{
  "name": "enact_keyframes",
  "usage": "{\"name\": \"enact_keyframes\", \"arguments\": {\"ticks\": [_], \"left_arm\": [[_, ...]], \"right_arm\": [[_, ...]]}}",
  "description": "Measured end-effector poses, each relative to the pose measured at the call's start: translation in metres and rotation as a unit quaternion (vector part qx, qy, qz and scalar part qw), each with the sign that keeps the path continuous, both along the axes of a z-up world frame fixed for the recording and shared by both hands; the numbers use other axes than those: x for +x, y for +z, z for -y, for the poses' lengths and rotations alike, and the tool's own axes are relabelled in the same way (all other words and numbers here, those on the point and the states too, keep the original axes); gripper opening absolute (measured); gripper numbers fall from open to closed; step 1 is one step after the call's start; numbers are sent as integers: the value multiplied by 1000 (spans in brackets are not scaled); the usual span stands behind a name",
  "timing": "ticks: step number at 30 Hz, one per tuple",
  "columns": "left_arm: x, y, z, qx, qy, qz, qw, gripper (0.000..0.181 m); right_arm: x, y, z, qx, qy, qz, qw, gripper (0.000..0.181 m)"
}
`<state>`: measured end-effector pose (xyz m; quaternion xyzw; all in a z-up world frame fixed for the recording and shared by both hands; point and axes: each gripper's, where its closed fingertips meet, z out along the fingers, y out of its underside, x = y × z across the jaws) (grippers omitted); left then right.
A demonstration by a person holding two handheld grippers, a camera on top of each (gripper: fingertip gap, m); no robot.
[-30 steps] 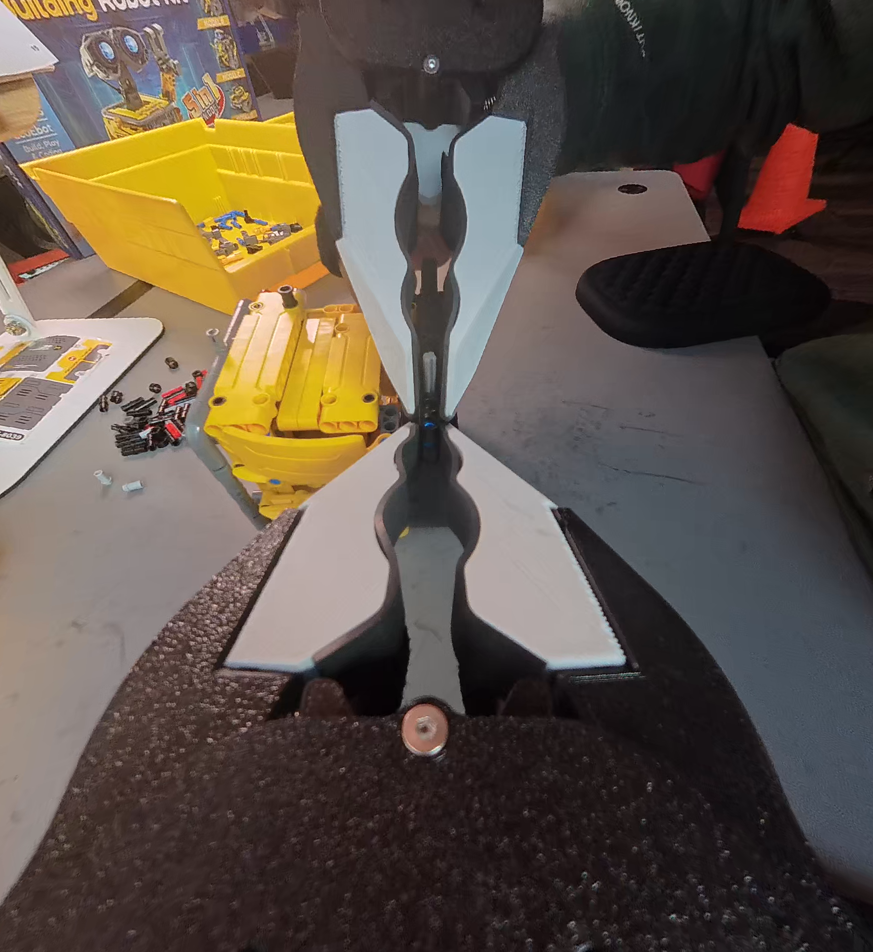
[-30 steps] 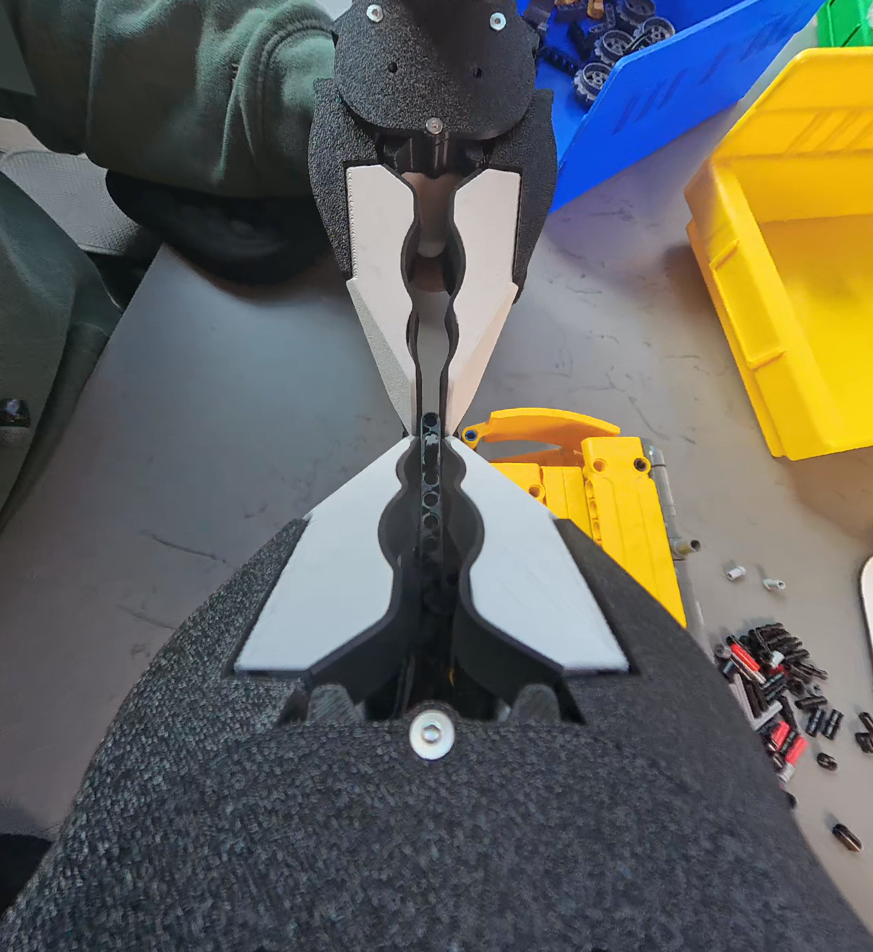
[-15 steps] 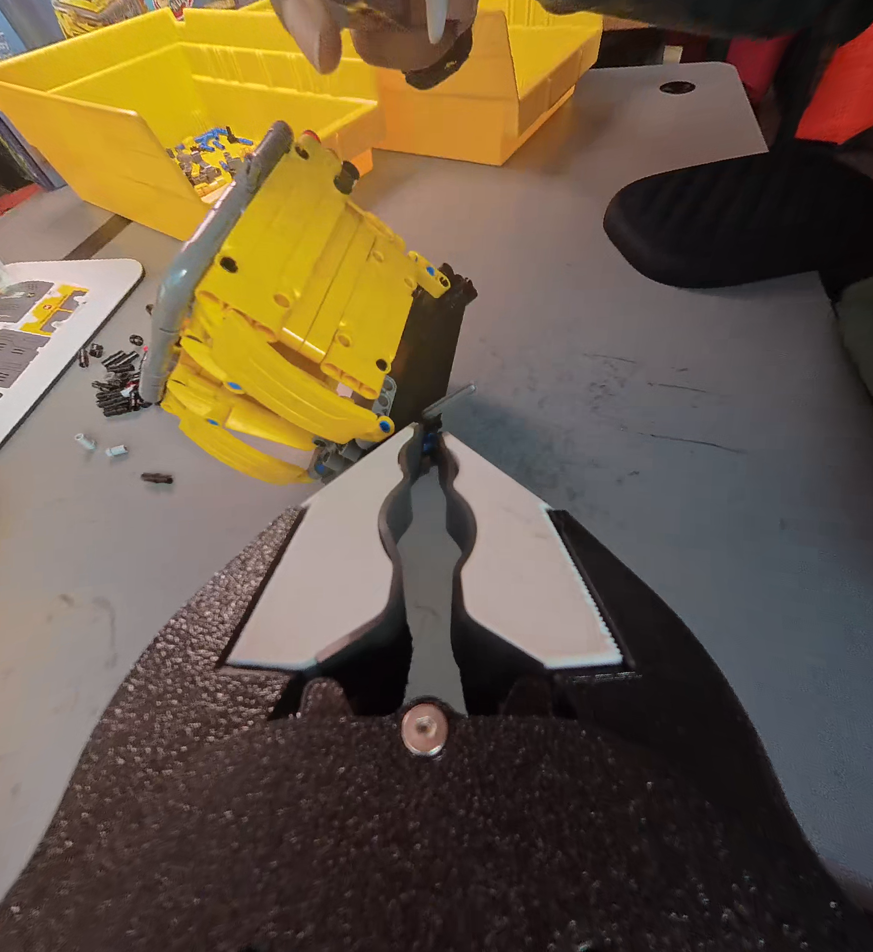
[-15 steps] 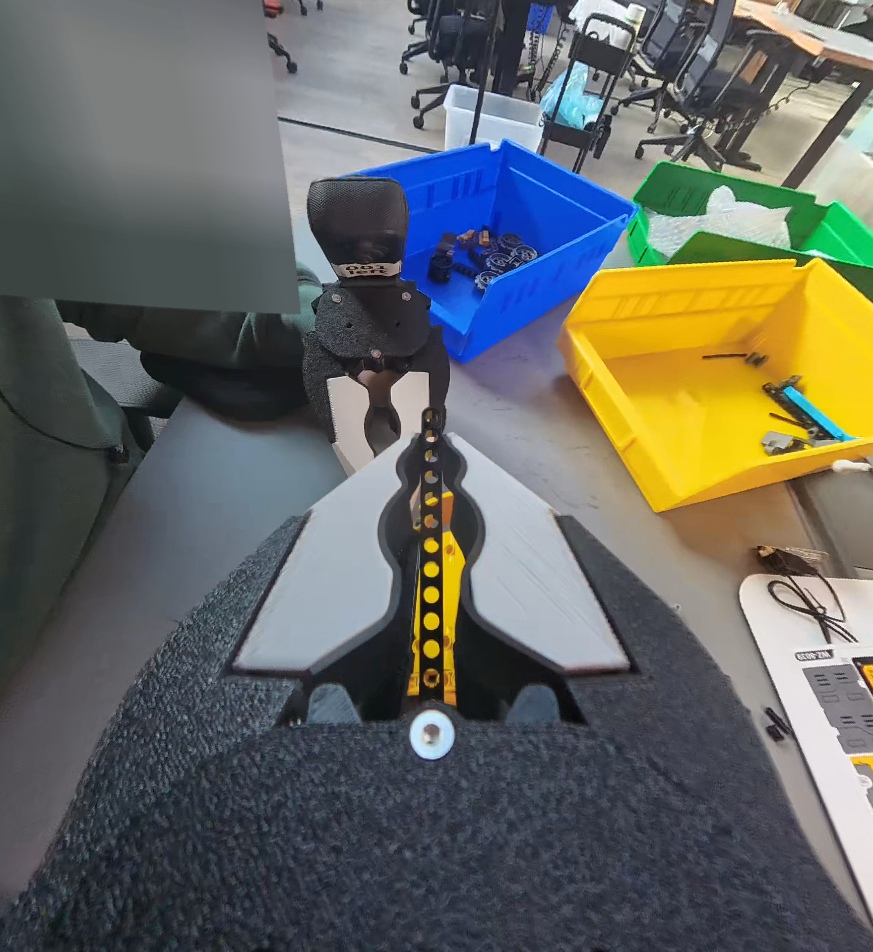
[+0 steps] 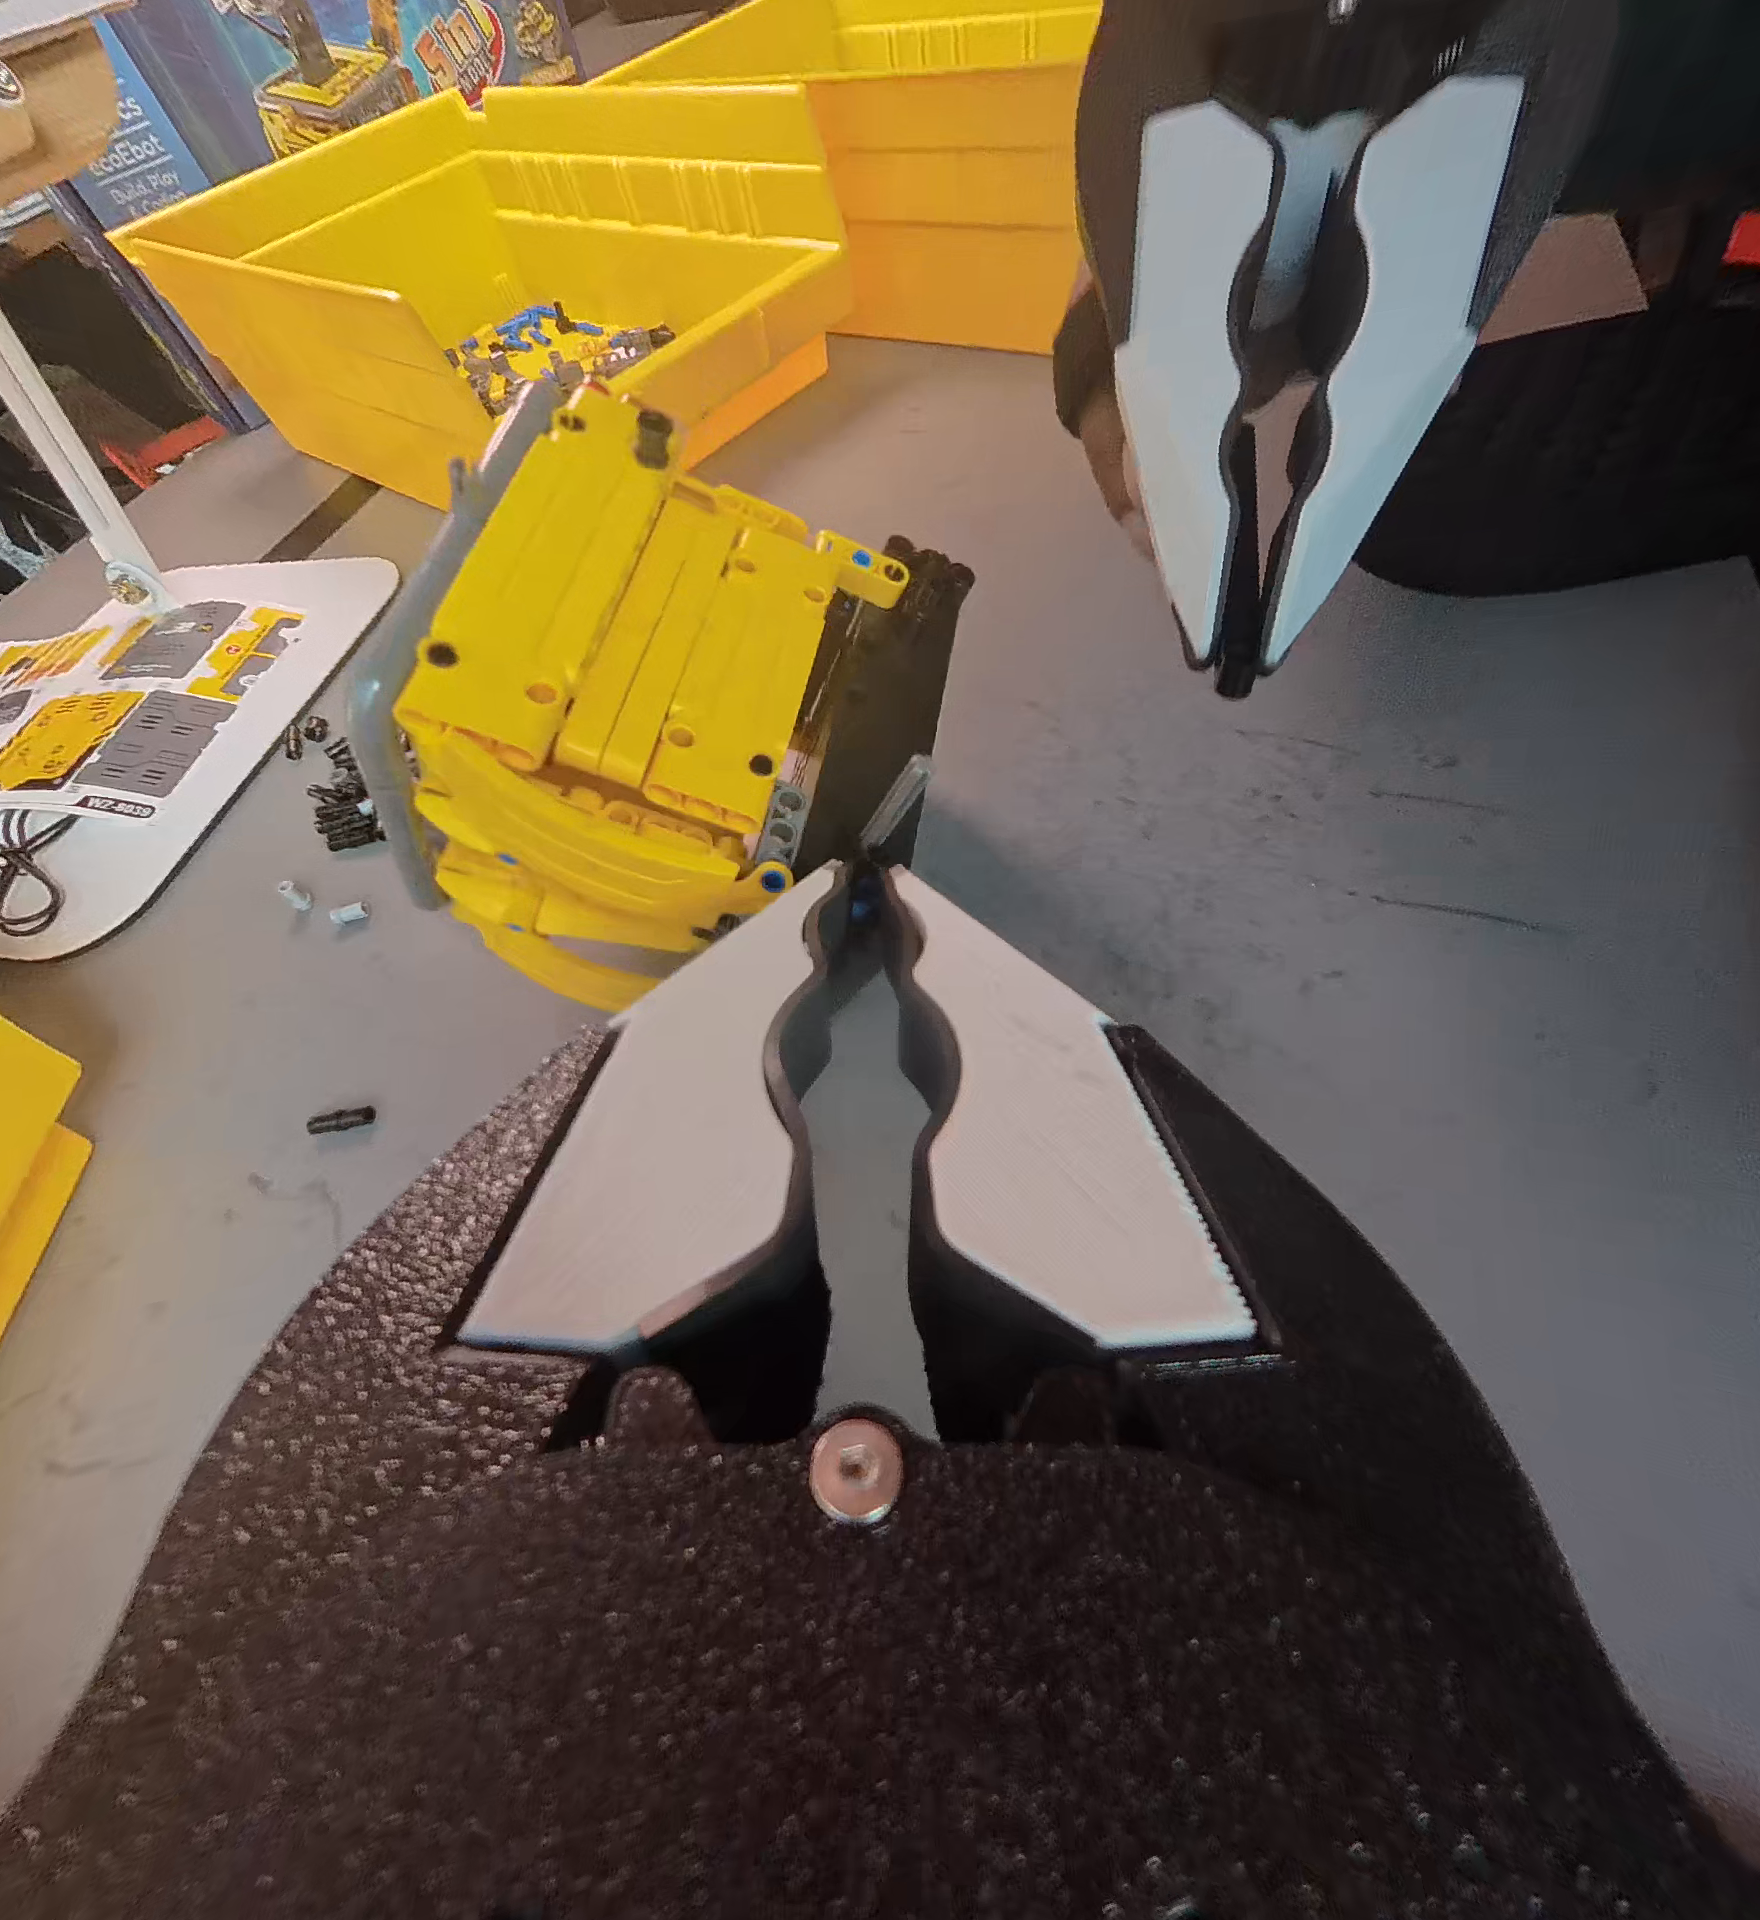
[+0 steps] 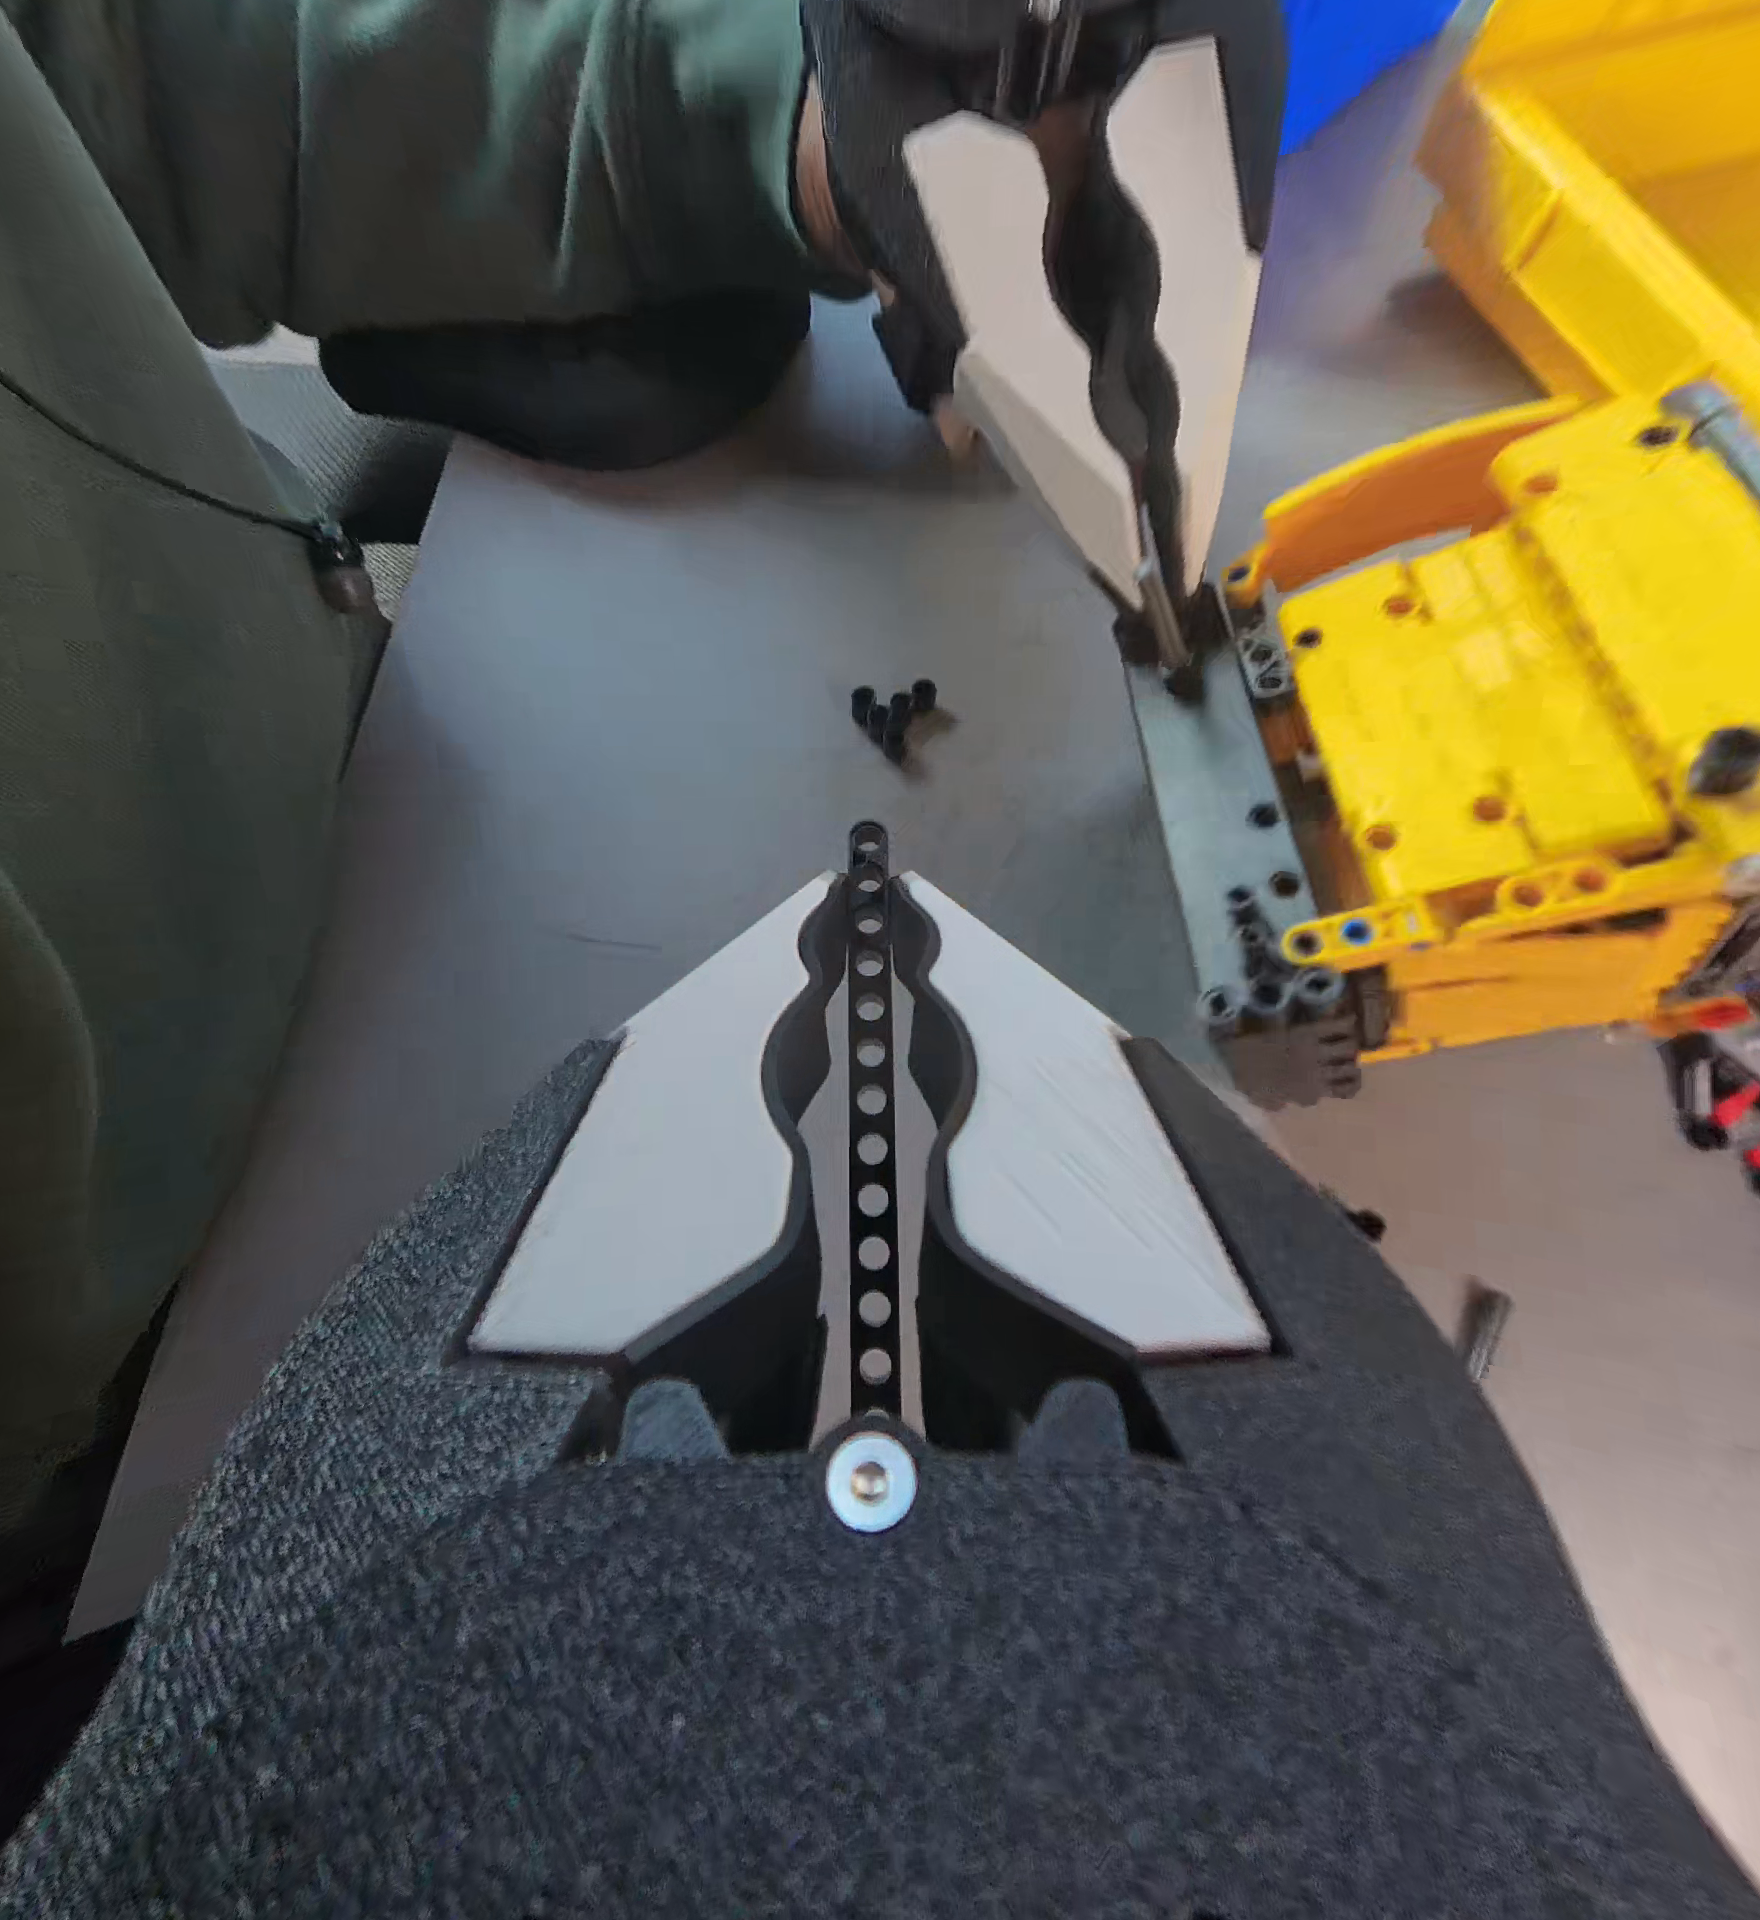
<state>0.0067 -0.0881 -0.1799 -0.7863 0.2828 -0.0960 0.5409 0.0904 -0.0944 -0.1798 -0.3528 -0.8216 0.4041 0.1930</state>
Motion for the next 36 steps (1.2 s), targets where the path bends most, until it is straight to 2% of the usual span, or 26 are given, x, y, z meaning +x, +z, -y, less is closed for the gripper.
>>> {"name": "enact_keyframes", "arguments": {"ticks": [3, 7, 10, 13, 15, 17, 19, 21, 26, 29, 36], "left_arm": [[-2, 7, -1, 10, 6, 15, 1000, 4], [-1, 6, 0, 10, 6, 8, 1000, 4], [0, 7, 4, 7, -5, 10, 1000, 12], [-6, 27, 12, 26, -15, 52, 998, 18], [-28, 42, 14, 43, 22, 89, 995, 16], [-62, 44, 11, 44, 100, 103, 989, 13], [-93, 29, 7, 16, 184, 92, 978, 14], [-110, 8, 1, -26, 243, 76, 967, 19], [-137, -46, -20, -130, 333, 19, 934, 32], [-150, -61, -28, -170, 361, 10, 917, 41], [-149, -63, -33, -180, 359, 26, 916, 19]], "right_arm": [[4, -22, -10, 27, -23, 14, 999, 8], [3, -37, -23, 65, -44, 20, 997, 7], [3, -49, -30, 103, -51, 27, 993, 7], [4, -60, -33, 129, -53, 31, 990, 10], [3, -59, -33, 121, -58, 25, 991, 14], [2, -55, -37, 118, -64, 17, 991, 17], [0, -47, -38, 98, -70, 5, 993, 19], [-4, -40, -40, 84, -77, -9, 993, 18], [-17, -28, -42, 63, -89, -46, 993, 20], [-18, -26, -46, 56, -96, -55, 992, 21], [-12, -10, -83, 21, -149, -81, 985, 21]]}}
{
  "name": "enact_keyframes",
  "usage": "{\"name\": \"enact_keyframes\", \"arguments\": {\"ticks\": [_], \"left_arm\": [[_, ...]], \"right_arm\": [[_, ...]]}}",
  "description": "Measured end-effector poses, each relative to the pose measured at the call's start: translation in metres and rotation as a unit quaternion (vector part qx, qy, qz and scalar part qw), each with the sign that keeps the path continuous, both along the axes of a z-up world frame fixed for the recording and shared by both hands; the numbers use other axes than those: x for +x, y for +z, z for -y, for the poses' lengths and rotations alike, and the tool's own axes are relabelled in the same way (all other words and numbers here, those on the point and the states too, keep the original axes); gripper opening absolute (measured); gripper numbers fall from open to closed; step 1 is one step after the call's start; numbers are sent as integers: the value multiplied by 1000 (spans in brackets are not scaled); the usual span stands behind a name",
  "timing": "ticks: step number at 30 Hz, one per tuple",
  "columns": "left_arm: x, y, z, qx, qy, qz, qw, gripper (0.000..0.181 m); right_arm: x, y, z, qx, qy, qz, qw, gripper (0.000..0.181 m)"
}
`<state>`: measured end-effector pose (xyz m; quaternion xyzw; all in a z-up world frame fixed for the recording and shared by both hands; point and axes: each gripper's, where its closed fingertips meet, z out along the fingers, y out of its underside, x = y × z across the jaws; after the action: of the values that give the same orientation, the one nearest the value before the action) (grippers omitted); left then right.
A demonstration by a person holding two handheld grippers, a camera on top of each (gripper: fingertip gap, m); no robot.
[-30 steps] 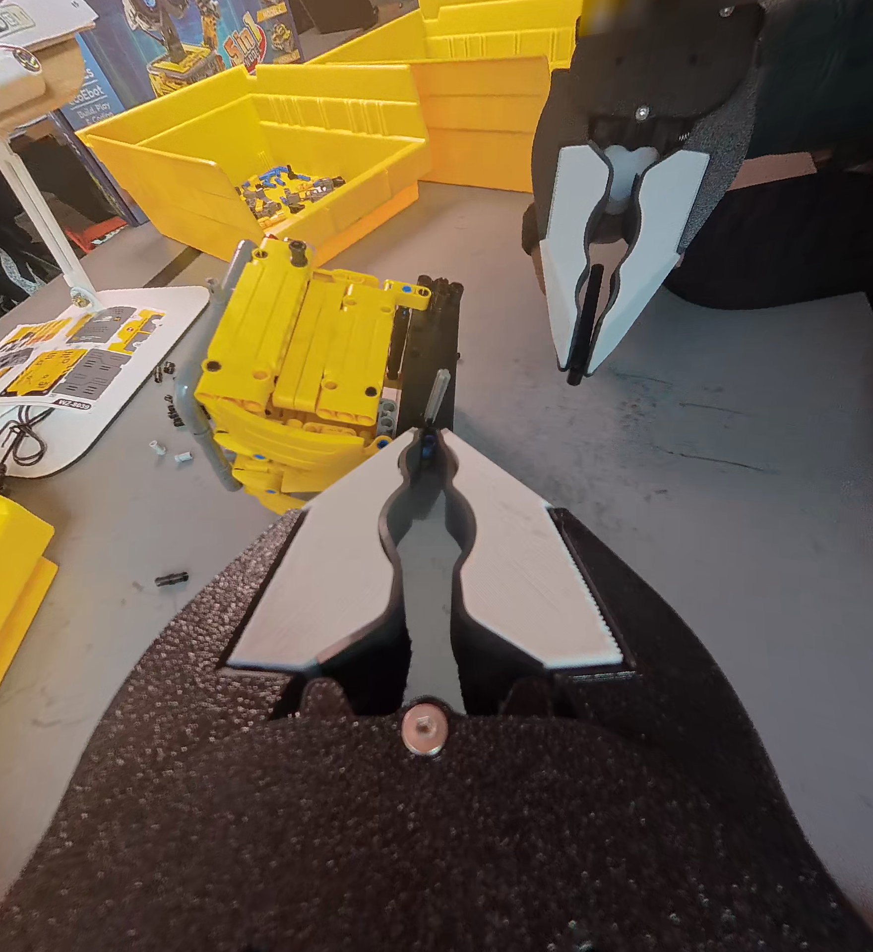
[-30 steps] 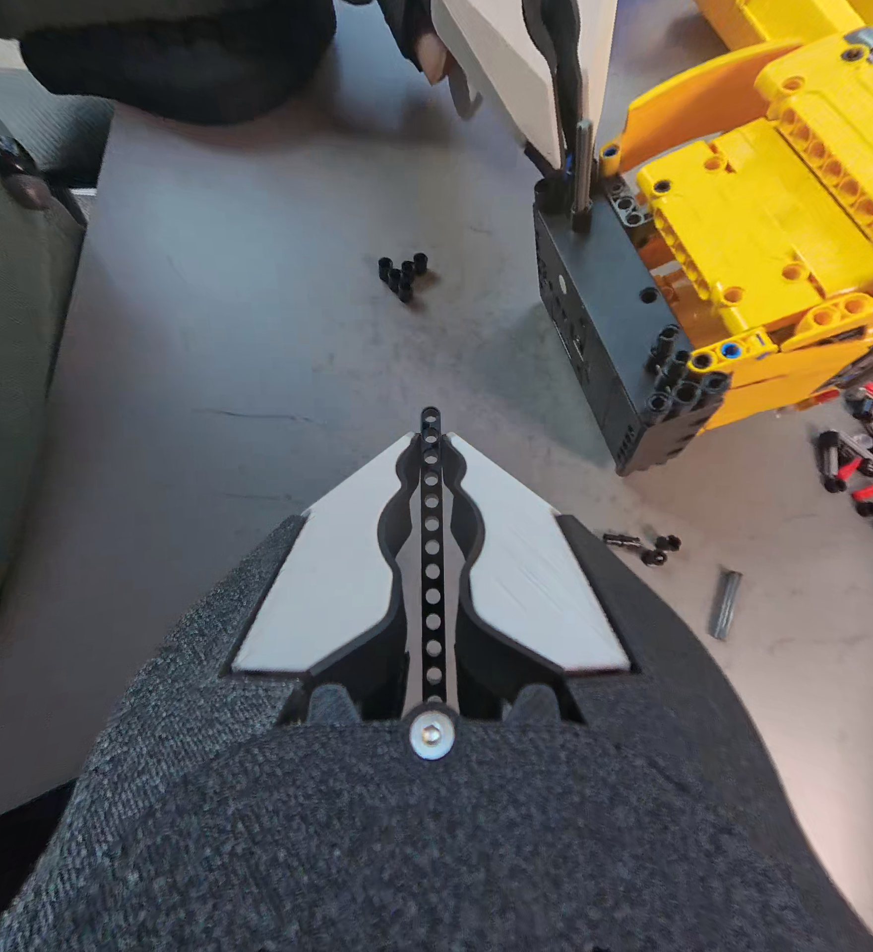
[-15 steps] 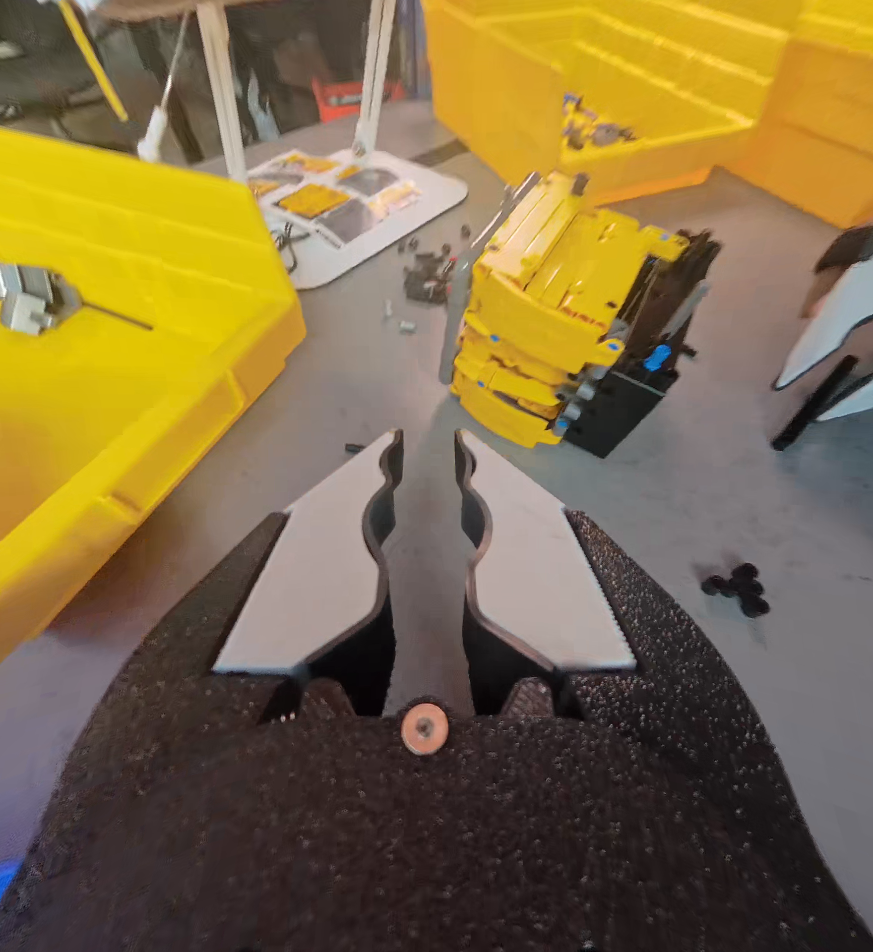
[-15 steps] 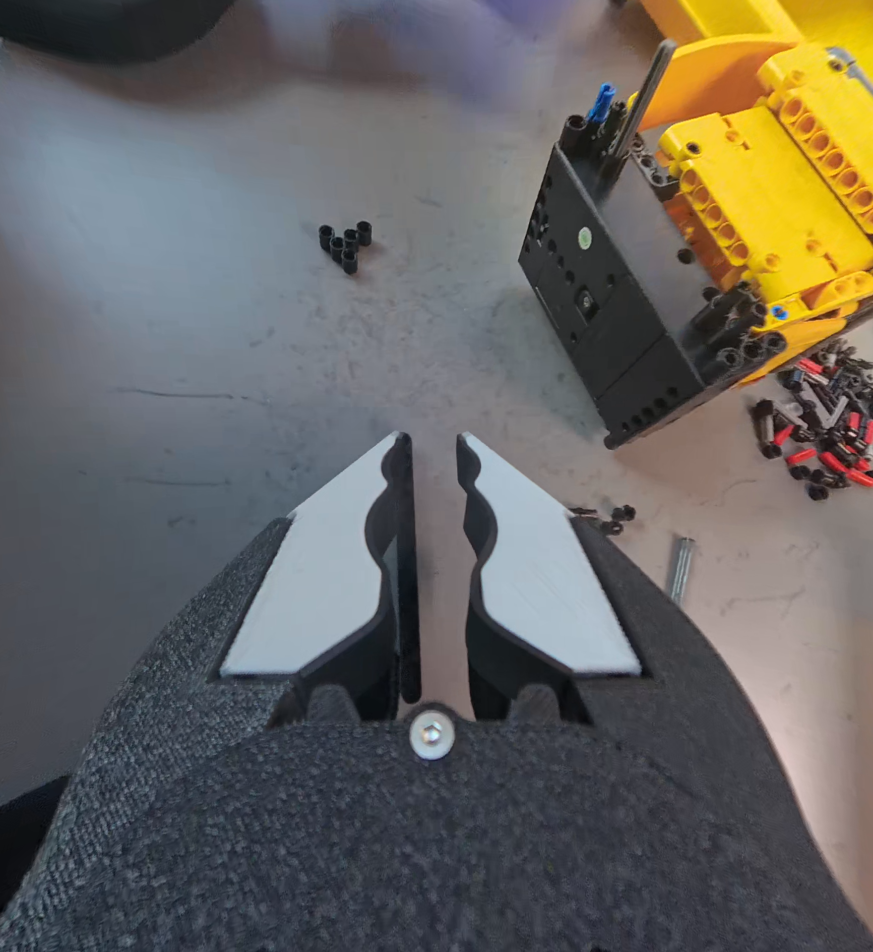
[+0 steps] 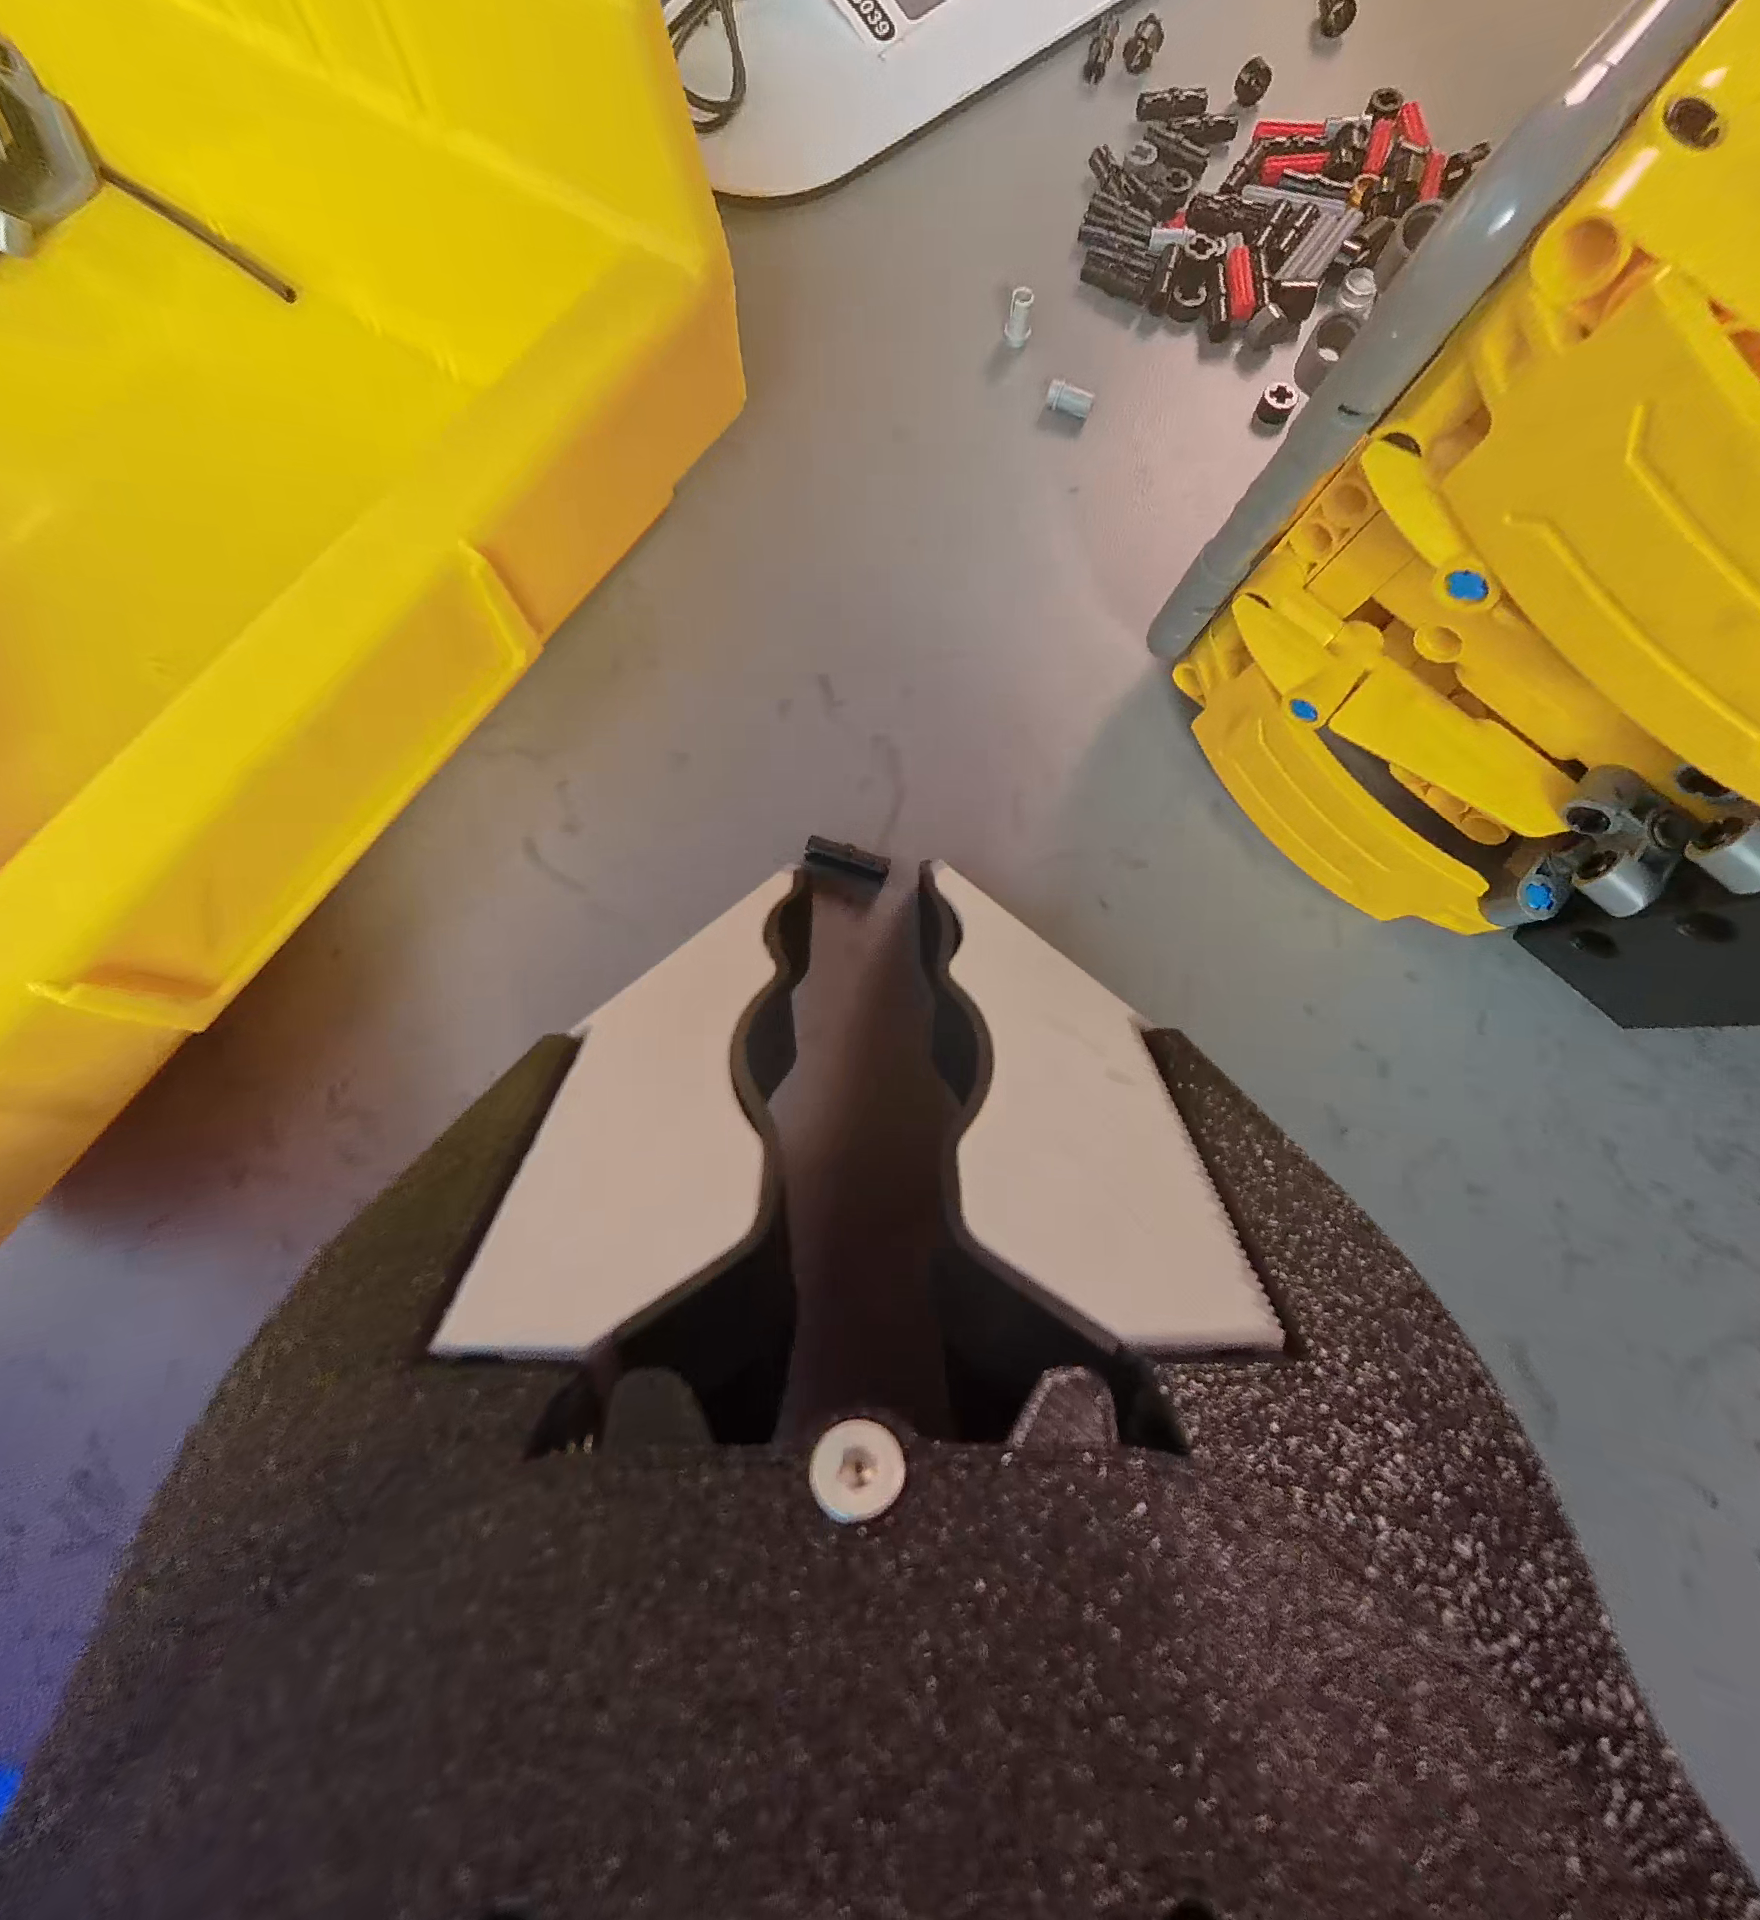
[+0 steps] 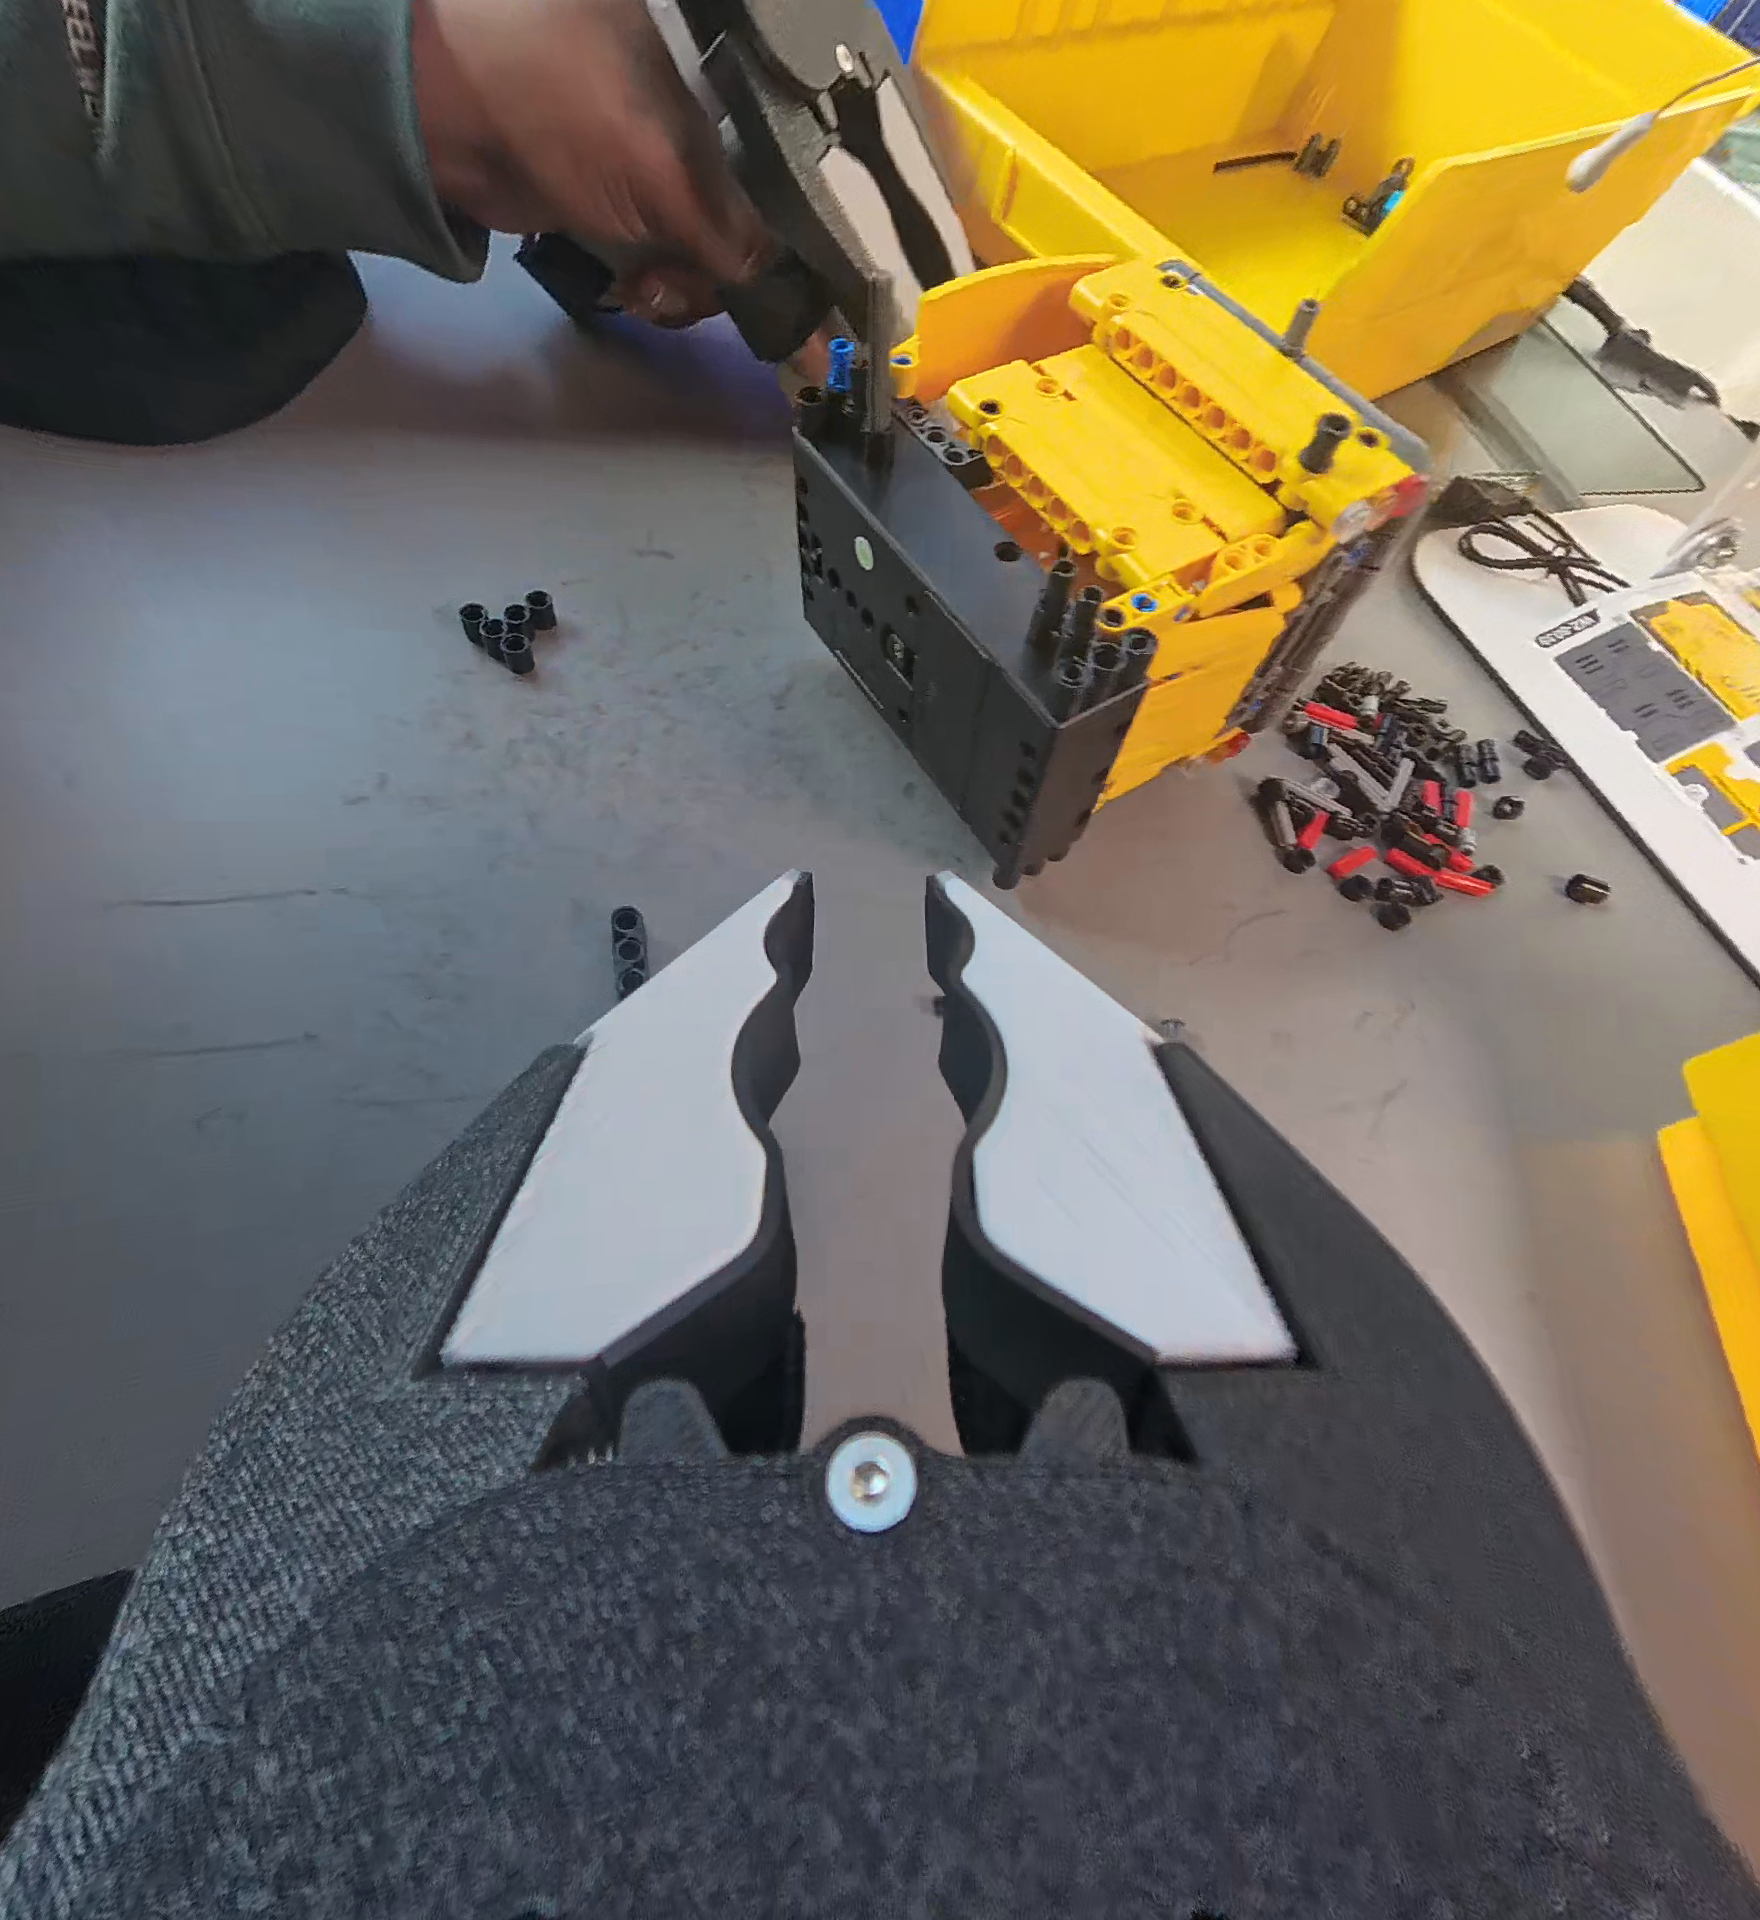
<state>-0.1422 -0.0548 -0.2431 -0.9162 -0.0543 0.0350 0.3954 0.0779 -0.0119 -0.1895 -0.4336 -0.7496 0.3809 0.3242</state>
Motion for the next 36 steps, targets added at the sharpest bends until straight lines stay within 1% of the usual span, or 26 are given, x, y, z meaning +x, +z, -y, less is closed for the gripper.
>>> {"name": "enact_keyframes", "arguments": {"ticks": [1, 3, 7, 12, 14, 16, 18, 19, 22, 23, 24, 25, 28, 30, 32, 34, 36], "left_arm": [[0, 0, 0, -1, -1, -4, 1000, 10], [1, 0, 0, -3, -8, -16, 1000, 0], [3, 0, 2, -12, -30, -41, 999, 0], [12, 2, 9, 0, -57, -25, 998, 0], [7, 5, 11, 6, -49, -32, 998, 0], [2, 7, 7, 14, -39, -36, 998, 0], [-5, 4, -1, 8, -25, -40, 999, 25], [-8, 3, -5, 5, -19, -43, 999, 26], [-16, 2, -15, 1, -1, -38, 999, 24], [-16, 1, -18, -1, 0, -26, 1000, 20], [-14, 0, -21, -2, -6, -8, 1000, 12], [-13, 0, -21, -4, -6, 3, 1000, 8], [-15, 0, -20, -15, -8, -13, 1000, 3], [-12, 0, -17, -22, -24, -30, 999, 3], [5, 8, -14, -6, -67, -22, 997, 3], [24, 27, -5, 20, -100, -12, 995, 3], [55, 56, 6, 73, -163, 20, 984, 3]], "right_arm": [[0, 2, -6, -6, -9, -5, 1000, 21], [1, 5, -18, -6, -29, -10, 1000, 21], [3, 6, -36, -5, -57, -18, 998, 21], [4, -1, -44, -17, -68, -17, 997, 21], [3, -4, -45, -17, -68, -13, 997, 21], [2, -6, -44, -26, -64, -12, 998, 21], [0, -8, -41, -33, -59, -10, 998, 21], [0, -9, -39, -32, -56, -9, 998, 21], [1, -11, -35, -23, -50, -7, 998, 21], [1, -12, -34, -21, -49, -6, 999, 21], [1, -13, -34, -19, -48, -4, 999, 21], [2, -13, -34, -19, -48, -4, 999, 21], [2, -14, -33, -20, -47, -4, 999, 21], [3, -14, -32, -22, -45, -5, 999, 21], [3, -11, -28, -22, -38, -11, 999, 21], [4, -6, -25, -13, -34, -20, 999, 21], [3, -1, -23, -4, -28, -25, 999, 24]]}}
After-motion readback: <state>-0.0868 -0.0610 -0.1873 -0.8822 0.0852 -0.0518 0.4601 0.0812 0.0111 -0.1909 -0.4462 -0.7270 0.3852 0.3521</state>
